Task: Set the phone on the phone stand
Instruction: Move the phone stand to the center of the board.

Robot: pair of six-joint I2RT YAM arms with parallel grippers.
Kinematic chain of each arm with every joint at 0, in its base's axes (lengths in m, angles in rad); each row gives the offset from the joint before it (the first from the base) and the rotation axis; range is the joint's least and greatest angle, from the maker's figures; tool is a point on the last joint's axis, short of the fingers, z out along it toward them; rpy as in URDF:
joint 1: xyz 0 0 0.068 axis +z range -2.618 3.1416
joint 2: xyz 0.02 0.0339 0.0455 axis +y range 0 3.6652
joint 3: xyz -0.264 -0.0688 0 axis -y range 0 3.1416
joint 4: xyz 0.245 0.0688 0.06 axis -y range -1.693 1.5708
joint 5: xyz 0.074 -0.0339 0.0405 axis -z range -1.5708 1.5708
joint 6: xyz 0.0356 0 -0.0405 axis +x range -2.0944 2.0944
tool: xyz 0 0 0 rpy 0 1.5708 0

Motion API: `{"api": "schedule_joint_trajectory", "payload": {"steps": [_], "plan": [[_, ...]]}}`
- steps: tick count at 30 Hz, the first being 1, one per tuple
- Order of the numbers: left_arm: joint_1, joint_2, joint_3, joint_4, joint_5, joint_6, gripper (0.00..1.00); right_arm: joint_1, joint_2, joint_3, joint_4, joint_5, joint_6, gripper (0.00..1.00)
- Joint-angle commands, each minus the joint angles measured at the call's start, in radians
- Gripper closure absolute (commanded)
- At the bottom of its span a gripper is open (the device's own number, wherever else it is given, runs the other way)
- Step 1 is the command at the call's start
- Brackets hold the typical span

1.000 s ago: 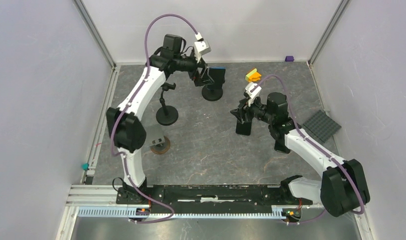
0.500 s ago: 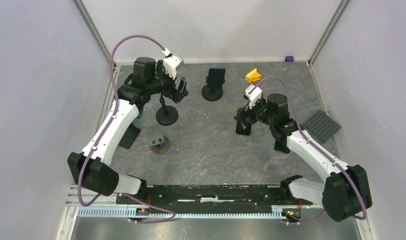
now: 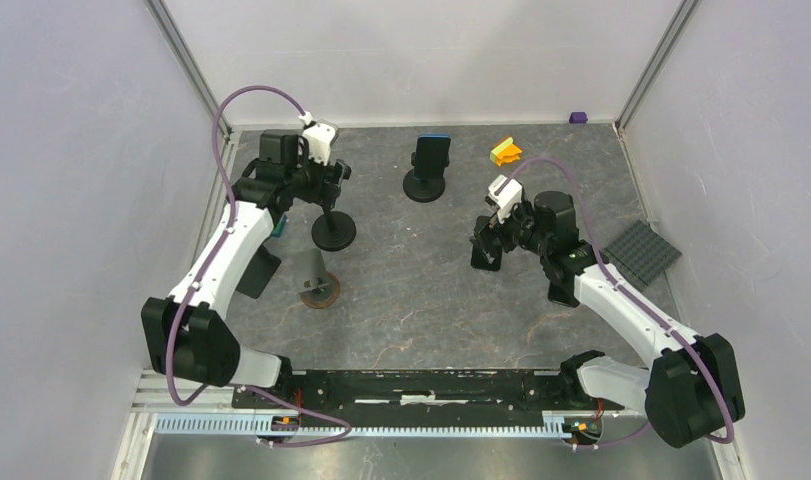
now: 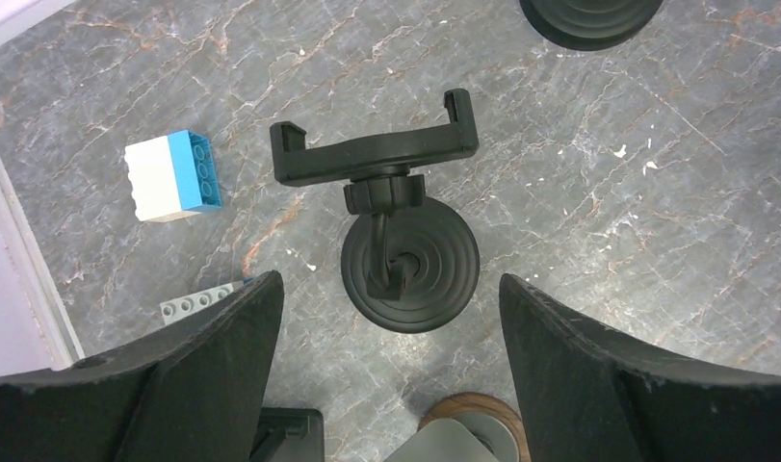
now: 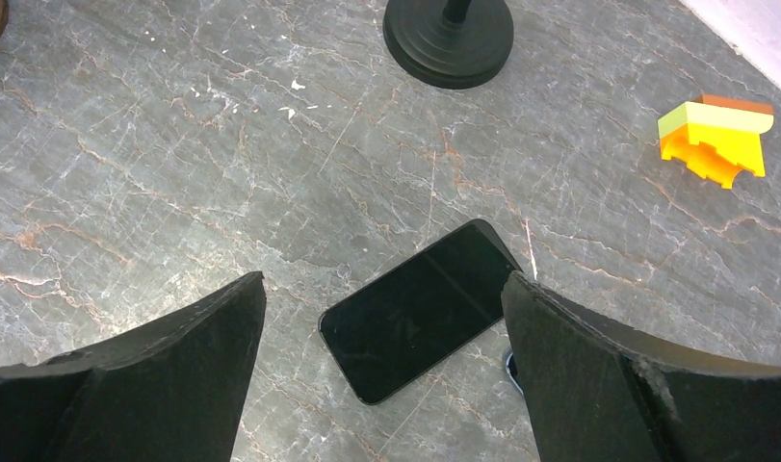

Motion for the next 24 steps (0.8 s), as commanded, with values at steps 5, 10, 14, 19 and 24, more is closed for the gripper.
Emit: {"api": "schedule_joint_trajectory", "payload": {"steps": [5, 10, 14, 19, 24], "plan": [[0.001, 0.137, 0.050, 0.054, -0.015, 0.021, 0.28, -0.006, 0.000, -0.008, 0.014, -0.016, -0.026, 0.03], [0.002, 0.175, 0.050, 0.080, 0.015, 0.027, 0.46, -0.012, 0.001, -0.012, 0.013, -0.033, -0.027, 0.04], [0.001, 0.170, 0.041, 0.091, 0.063, 0.031, 0.60, -0.015, -0.004, -0.014, 0.013, -0.037, -0.030, 0.04], [0.000, 0.146, 0.037, 0.076, 0.150, 0.049, 0.75, -0.019, -0.011, -0.015, 0.015, -0.034, -0.035, 0.04], [-0.008, 0.101, 0.044, -0.026, 0.521, 0.140, 0.83, -0.030, -0.029, -0.012, 0.013, -0.023, -0.044, 0.04]]}}
